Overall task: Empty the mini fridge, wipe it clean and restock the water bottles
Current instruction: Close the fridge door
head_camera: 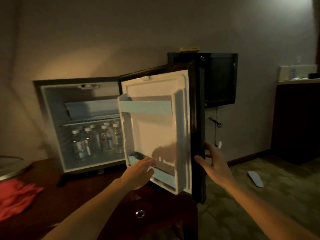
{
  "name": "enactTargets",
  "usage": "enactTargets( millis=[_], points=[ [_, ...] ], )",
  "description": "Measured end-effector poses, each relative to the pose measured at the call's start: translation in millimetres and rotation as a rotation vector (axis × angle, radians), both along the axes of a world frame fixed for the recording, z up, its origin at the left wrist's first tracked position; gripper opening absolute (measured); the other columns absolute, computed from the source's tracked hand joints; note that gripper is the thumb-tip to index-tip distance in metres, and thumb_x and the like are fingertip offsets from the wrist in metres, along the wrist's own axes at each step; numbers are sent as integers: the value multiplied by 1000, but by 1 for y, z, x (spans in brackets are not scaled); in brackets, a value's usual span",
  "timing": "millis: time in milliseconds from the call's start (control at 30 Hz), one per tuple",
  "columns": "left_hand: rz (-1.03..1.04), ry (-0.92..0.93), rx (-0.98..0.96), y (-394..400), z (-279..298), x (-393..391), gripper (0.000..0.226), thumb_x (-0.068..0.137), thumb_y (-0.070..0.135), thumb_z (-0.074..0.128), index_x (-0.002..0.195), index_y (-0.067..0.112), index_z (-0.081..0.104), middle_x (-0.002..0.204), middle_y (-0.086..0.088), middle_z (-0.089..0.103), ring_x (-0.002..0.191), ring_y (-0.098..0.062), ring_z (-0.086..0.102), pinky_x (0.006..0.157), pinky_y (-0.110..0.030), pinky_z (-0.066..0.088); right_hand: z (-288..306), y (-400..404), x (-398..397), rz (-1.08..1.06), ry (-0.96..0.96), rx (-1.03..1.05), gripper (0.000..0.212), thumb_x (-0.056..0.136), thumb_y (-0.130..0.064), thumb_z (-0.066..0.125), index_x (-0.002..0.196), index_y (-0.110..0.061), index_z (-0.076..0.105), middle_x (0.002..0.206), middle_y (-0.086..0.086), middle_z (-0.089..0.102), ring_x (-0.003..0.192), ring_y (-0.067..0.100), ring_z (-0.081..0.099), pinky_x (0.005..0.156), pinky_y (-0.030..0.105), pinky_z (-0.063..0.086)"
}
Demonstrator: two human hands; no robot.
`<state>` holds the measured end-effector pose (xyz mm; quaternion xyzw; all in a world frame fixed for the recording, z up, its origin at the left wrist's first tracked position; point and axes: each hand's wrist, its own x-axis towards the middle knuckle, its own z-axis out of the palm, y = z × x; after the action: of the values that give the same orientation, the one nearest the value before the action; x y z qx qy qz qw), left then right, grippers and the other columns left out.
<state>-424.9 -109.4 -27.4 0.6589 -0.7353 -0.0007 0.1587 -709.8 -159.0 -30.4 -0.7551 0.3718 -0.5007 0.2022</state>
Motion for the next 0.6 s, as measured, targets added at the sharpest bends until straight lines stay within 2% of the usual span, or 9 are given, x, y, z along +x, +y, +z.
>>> enactTargets(
  millis=[100, 200, 267, 300, 367, 400, 467, 600],
  points=[
    [88, -22, -10, 40, 2, 36, 31, 101, 32, 45, 129, 31, 57, 140, 9, 53, 127, -16, 51, 102, -34, 43, -7, 48, 40, 68, -24, -137, 56, 76, -78, 52, 125, -58, 35, 122, -29, 45, 116, -3, 47, 98, 35, 47],
    [181, -17, -51, 76, 5, 71, 28, 99, 31, 48, 122, 31, 62, 130, 10, 59, 120, -14, 56, 98, -33, 46, -13, 87, 93, 153, -71, -231, 57, 79, -70, 56, 126, -67, 24, 123, -41, 37, 118, -7, 44, 97, 24, 42],
    [240, -11, -50, 98, 4, 97, 28, 98, 29, 46, 121, 31, 62, 127, 10, 59, 118, -13, 56, 97, -33, 46, -18, 106, 126, 187, -50, -295, 60, 81, -70, 56, 130, -60, 25, 128, -43, 32, 123, -8, 39, 102, 23, 39],
    [264, -13, -46, 109, 5, 110, 29, 97, 28, 45, 121, 31, 62, 128, 10, 59, 119, -14, 55, 98, -34, 46, -21, 113, 142, 197, -38, -322, 64, 81, -69, 57, 135, -49, 29, 132, -37, 33, 127, -5, 38, 105, 26, 39],
    [314, -17, -48, 130, 5, 137, 29, 96, 28, 46, 119, 30, 63, 126, 9, 61, 117, -15, 57, 98, -36, 47, -29, 121, 176, 196, -10, -378, 78, 82, -68, 59, 141, -25, 34, 139, -13, 38, 131, 7, 38, 106, 35, 41],
    [347, -19, -53, 140, 6, 151, 28, 95, 29, 47, 118, 30, 64, 124, 8, 62, 116, -16, 58, 97, -36, 47, -32, 125, 193, 200, 8, -392, 82, 82, -68, 60, 142, -19, 34, 141, -5, 39, 131, 12, 39, 105, 38, 43],
    [407, -18, -70, 161, 7, 176, 30, 92, 33, 47, 114, 28, 65, 121, 6, 64, 114, -18, 60, 95, -37, 48, -31, 133, 227, 214, 39, -409, 83, 82, -66, 61, 142, -15, 35, 141, 1, 39, 130, 16, 41, 104, 40, 45],
    [536, 12, -109, 203, 6, 225, 36, 84, 37, 42, 109, 27, 66, 115, 3, 67, 110, -21, 63, 90, -39, 50, -27, 142, 293, 267, 53, -452, 75, 85, -60, 61, 141, -16, 36, 140, 0, 36, 128, 19, 41, 105, 36, 41]
  ],
)
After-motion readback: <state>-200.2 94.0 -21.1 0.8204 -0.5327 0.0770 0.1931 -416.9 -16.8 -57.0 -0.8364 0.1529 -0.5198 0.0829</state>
